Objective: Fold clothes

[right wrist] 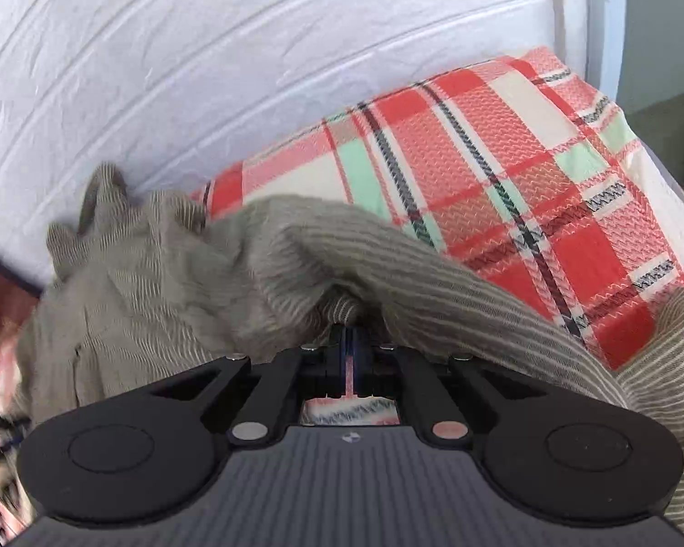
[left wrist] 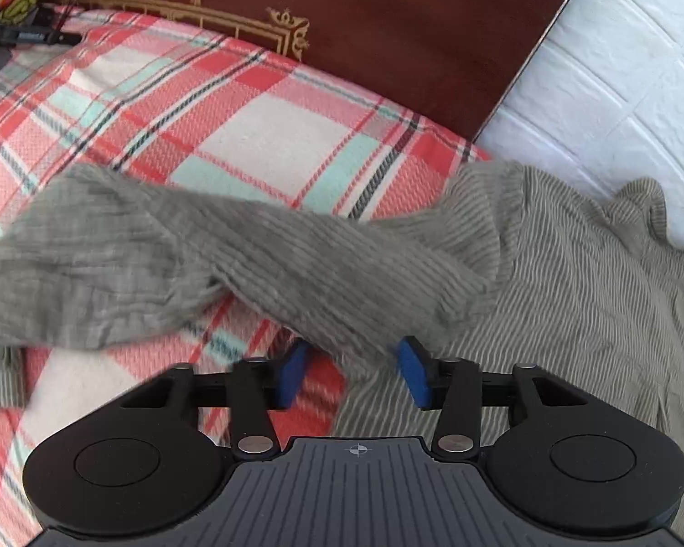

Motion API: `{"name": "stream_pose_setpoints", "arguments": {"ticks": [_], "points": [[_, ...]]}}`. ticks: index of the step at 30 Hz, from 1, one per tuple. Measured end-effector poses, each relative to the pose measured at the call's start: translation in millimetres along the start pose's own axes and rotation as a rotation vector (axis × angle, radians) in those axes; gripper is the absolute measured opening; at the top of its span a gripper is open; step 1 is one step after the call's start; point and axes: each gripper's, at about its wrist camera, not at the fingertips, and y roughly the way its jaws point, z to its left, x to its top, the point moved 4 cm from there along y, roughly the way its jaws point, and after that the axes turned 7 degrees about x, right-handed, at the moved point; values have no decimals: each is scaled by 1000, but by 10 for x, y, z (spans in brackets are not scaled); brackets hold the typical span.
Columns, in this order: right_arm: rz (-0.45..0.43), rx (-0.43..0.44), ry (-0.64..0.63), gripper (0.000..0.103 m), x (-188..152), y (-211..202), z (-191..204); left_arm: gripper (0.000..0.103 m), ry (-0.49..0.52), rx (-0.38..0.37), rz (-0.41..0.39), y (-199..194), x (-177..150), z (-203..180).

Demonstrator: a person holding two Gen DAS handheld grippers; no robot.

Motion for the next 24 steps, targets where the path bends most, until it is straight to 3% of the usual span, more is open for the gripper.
{"name": "stream_pose_setpoints", "arguments": {"ticks": [4, 8, 9, 10, 12, 13, 16, 20, 24], "points": [[0, 11, 0, 7, 5, -128, 43, 4, 71, 26, -19, 20, 52, -7], [-34, 44, -151, 7, 99, -408, 300, 8, 60, 1, -12, 9, 63, 49], [-42, 51, -191, 11, 146, -463, 375, 31, 57, -3, -7, -11, 63, 66], [-49, 57, -231, 20, 202, -509, 450, 41, 56, -15, 0, -45, 63, 85], [-59, 65, -315, 35, 333, -550, 598, 50, 57, -55, 15, -163, 63, 123], [-62, 72, -355, 36, 398, -551, 672, 50, 60, -86, 19, -239, 66, 135], [-45, 106, -436, 36, 577, -402, 863, 52, 84, -170, -27, -511, 163, 76], [46, 62, -550, 36, 728, 78, 950, 60, 103, -192, -151, -640, 471, -139], [144, 20, -591, 43, 790, 466, 813, 64, 145, -162, -194, -460, 699, -373]]}}
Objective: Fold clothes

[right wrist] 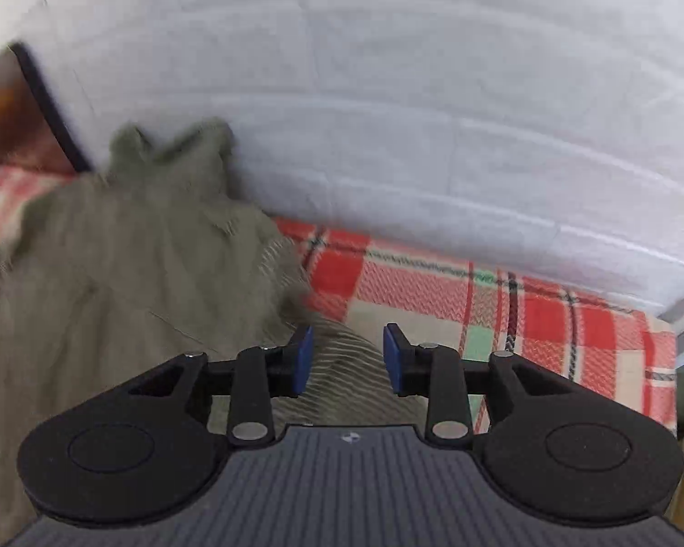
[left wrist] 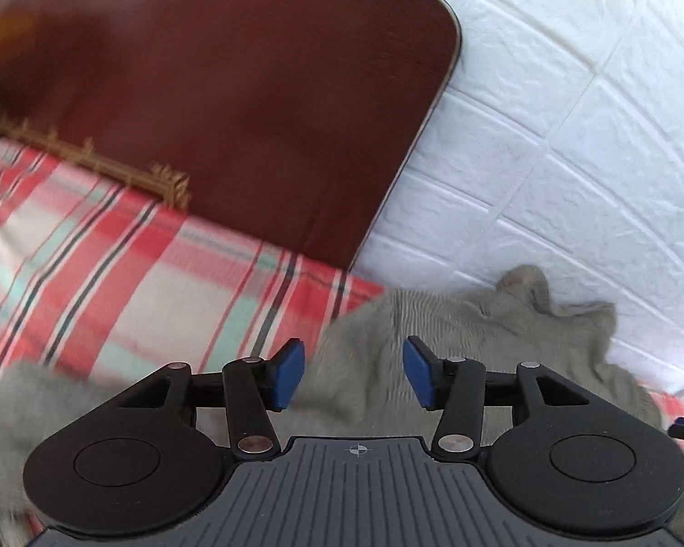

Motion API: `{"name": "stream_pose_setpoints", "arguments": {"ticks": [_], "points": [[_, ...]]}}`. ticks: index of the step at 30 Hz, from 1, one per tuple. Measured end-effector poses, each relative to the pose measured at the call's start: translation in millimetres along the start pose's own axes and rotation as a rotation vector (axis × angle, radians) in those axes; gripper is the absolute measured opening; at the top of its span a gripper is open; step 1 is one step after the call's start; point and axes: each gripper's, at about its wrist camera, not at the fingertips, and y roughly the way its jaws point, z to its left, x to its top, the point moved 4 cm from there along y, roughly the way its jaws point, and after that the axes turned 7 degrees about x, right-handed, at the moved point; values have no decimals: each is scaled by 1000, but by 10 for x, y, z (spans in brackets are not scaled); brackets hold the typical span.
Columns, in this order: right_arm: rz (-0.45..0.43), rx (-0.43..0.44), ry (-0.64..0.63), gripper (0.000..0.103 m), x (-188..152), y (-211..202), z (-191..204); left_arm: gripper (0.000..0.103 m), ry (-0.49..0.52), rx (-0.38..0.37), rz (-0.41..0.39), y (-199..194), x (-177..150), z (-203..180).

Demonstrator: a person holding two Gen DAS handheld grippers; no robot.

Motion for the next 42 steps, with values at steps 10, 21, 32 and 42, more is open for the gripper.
{"name": "stream_pose_setpoints", "arguments": {"ticks": [10, 21, 32, 42], "points": [[28, -6, 127, 3, -122, 19, -331, 64, 206, 73, 65, 424, 28, -196], [-27, -12, 155, 32, 40, -187, -342, 66, 436, 71, 77, 551, 65, -354], [-7, 168, 68, 47, 519, 375, -69, 69, 508, -11, 151, 1033, 118, -669], [51, 216, 110, 32, 519, 648, -166, 14, 453, 7, 179, 1220, 39, -593]]}}
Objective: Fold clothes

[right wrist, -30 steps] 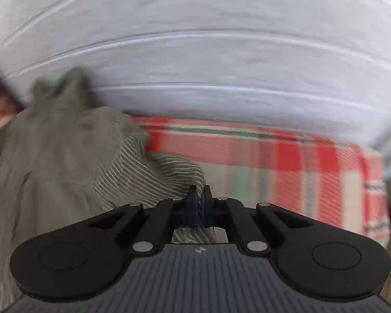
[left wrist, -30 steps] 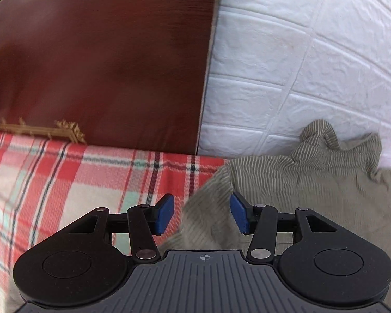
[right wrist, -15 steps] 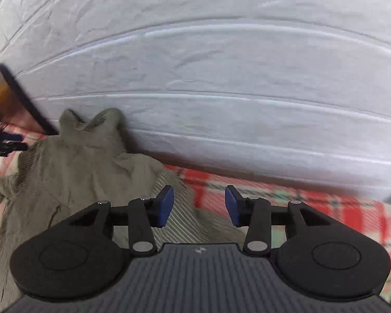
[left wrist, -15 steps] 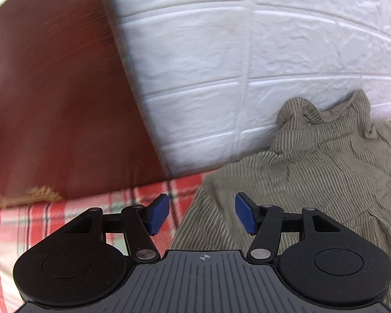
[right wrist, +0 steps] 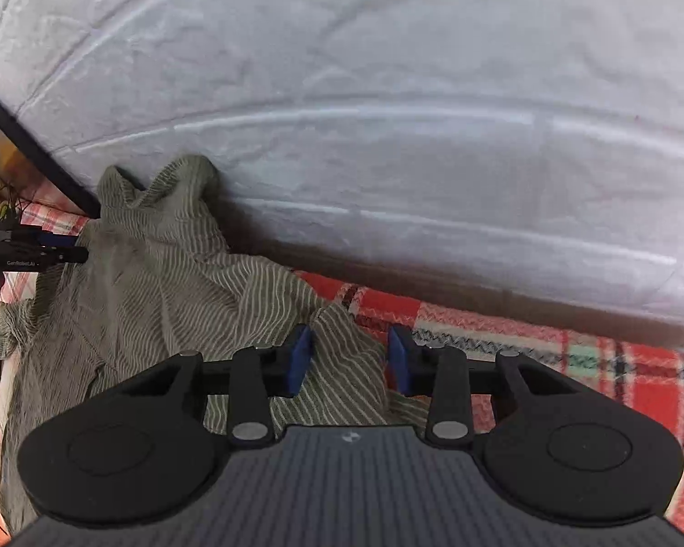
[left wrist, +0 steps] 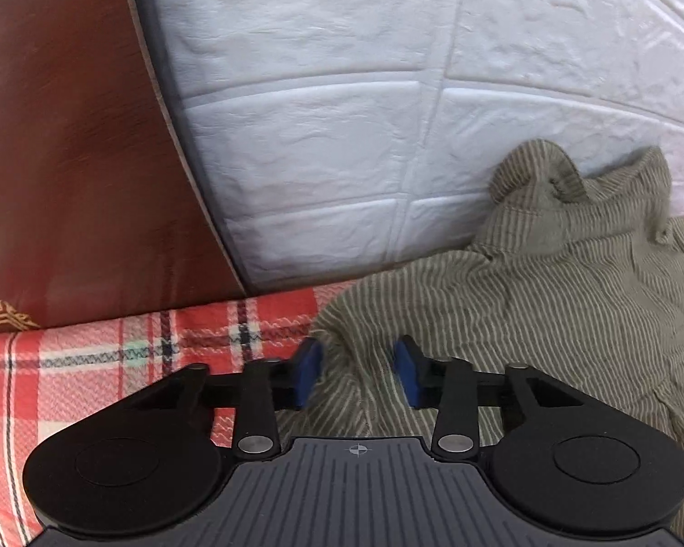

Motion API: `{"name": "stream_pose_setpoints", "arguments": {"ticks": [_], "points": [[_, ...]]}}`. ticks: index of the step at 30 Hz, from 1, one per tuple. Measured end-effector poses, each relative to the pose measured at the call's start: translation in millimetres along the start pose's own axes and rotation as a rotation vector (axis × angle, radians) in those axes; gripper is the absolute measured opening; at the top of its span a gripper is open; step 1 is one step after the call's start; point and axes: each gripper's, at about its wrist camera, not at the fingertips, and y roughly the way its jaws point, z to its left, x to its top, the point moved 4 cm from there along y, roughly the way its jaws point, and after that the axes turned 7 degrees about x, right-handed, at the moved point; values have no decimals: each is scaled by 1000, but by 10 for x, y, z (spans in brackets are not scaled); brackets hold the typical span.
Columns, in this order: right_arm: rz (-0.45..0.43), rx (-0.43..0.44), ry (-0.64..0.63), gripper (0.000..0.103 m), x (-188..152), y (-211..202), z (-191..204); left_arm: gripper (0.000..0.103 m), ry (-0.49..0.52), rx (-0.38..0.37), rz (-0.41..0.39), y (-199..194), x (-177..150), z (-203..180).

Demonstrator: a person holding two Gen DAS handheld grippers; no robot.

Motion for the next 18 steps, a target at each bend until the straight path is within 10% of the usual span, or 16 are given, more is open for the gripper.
{"name": "stream_pose_setpoints", "arguments": {"ticks": [1, 14, 18], "points": [[1, 14, 13, 2, 11, -1, -10, 12, -2, 1, -2, -11, -1, 20], [-111, -87, 91, 4, 30, 10, -186, 0, -74, 121, -56, 94, -31, 177], [-157, -159, 67, 40, 64, -173, -144, 46, -109, 174, -87, -66, 13, 288]]}}
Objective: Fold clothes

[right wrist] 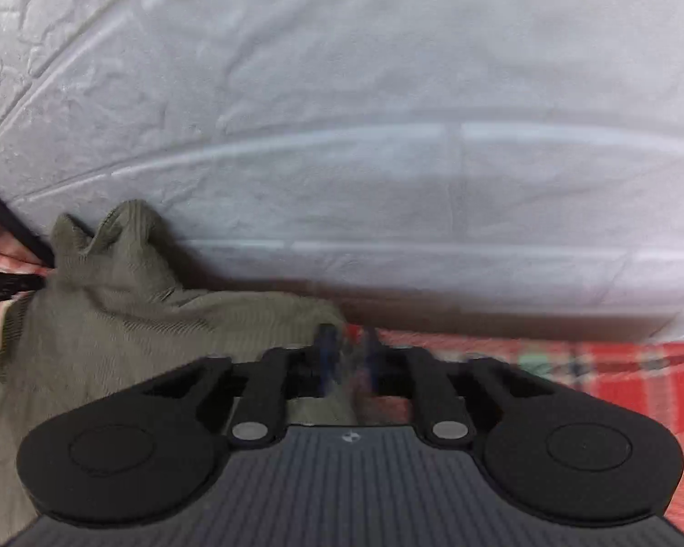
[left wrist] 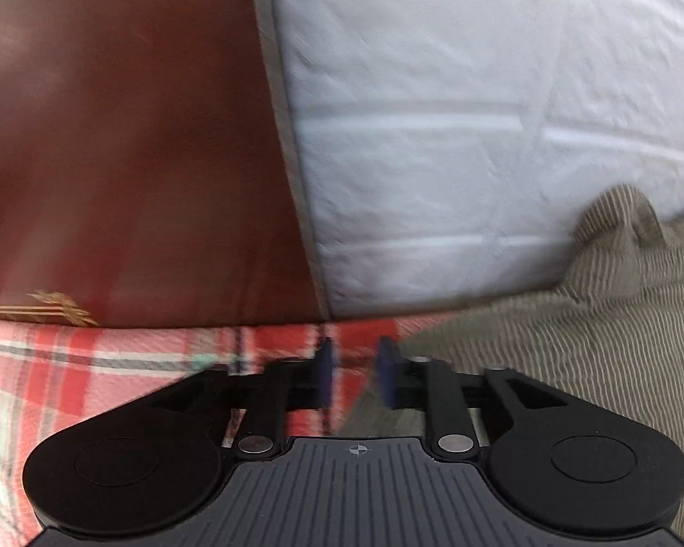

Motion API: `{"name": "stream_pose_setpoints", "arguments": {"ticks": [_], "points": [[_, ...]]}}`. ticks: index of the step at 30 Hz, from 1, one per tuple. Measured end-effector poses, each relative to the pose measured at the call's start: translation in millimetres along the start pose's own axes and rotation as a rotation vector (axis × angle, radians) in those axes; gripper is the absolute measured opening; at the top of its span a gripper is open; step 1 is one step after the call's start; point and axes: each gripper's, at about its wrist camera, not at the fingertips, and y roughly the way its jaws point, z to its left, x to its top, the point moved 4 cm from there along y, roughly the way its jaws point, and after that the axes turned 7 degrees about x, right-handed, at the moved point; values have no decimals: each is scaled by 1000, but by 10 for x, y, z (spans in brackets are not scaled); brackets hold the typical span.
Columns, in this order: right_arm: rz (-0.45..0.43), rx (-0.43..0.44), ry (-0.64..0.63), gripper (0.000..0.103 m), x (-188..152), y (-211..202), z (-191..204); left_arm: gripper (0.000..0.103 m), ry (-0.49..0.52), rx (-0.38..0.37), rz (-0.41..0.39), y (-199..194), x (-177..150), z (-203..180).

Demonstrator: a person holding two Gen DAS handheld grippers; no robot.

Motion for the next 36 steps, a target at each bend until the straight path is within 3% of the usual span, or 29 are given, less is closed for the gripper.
{"name": "stream_pose_setpoints", "arguments": {"ticks": [2, 4, 8, 10, 14, 15, 16, 17, 18, 22, 23, 24, 25, 27, 28, 32, 36], "points": [[-32, -3, 21, 41, 44, -166, -23, 48, -13, 15, -17, -113, 47, 132], [-39, 10, 29, 41, 26, -365, -31, 58, -27, 9, -26, -241, 66, 263], [2, 9, -24, 47, -175, -655, -46, 69, 8, -59, -4, -422, -32, 418], [44, 0, -21, 48, -304, -695, -112, 80, 57, -78, 20, -456, -120, 308], [112, 1, 16, 48, -631, -753, -175, 80, 131, -102, 68, -405, -371, 137], [124, -3, 19, 48, -708, -760, -186, 72, 143, -95, 78, -345, -386, 67], [134, -14, 27, 41, -773, -767, -210, 33, 156, -86, 92, -297, -417, 29], [145, -27, 42, 25, -820, -778, -232, 10, 165, -76, 117, -289, -493, 93], [157, -40, 56, 4, -868, -788, -254, 6, 160, -66, 121, -283, -530, 134], [114, -96, 99, 4, -892, -811, -274, 5, 128, -31, 98, -322, -558, 262], [118, -108, 102, 5, -900, -782, -263, 6, 121, -24, 99, -328, -542, 280], [121, -124, 95, 6, -903, -762, -247, 17, 124, -6, 96, -355, -522, 285], [119, -147, 75, 13, -896, -762, -219, 47, 126, 14, 90, -392, -505, 296], [96, -181, 61, 30, -881, -844, -182, 75, 121, 58, 55, -537, -480, 371], [79, -189, 64, 36, -874, -907, -167, 76, 115, 74, 40, -611, -470, 414], [-16, -182, 95, 39, -908, -1302, -68, 77, 36, 80, 13, -972, -550, 687], [-63, -108, 110, 44, -1107, -1623, 254, 77, -21, 32, 13, -1437, -899, 771]]}}
